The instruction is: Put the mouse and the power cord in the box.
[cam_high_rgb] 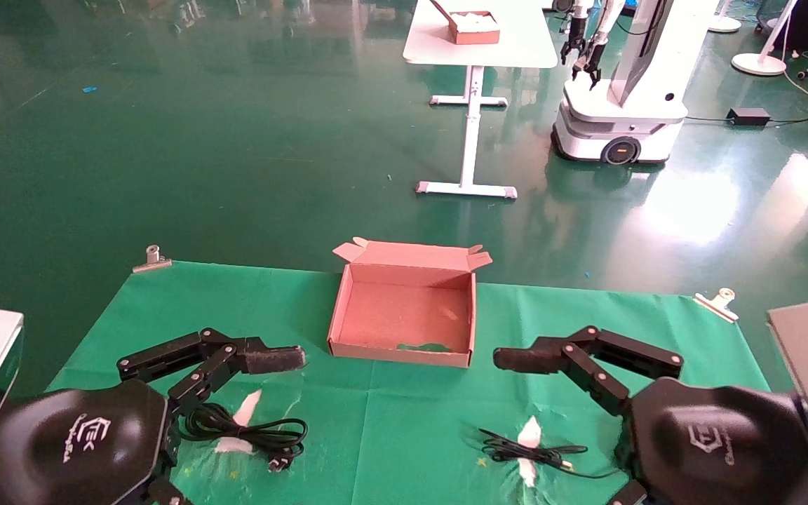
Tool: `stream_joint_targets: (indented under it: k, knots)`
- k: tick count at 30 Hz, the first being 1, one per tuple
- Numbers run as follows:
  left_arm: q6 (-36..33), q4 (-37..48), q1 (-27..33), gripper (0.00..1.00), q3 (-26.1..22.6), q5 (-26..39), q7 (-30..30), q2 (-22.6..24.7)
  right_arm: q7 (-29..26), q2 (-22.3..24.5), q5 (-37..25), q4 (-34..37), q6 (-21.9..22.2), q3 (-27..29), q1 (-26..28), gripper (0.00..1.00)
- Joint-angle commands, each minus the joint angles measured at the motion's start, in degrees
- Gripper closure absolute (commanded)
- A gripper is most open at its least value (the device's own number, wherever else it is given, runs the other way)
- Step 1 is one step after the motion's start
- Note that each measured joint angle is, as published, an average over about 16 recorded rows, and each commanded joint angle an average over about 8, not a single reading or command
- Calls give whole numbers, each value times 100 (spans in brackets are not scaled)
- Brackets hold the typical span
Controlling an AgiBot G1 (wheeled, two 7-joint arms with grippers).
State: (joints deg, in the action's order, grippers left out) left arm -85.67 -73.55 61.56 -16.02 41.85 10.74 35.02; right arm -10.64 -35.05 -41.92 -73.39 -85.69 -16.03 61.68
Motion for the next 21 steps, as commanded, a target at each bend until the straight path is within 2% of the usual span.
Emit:
stream_joint_targets:
  k: [1,21]
  knots:
    - [0,0,0,0,0,0,0,0,0,0,0,0,0,0,0,0]
    - [0,0,0,0,0,0,0,0,0,0,0,0,0,0,0,0]
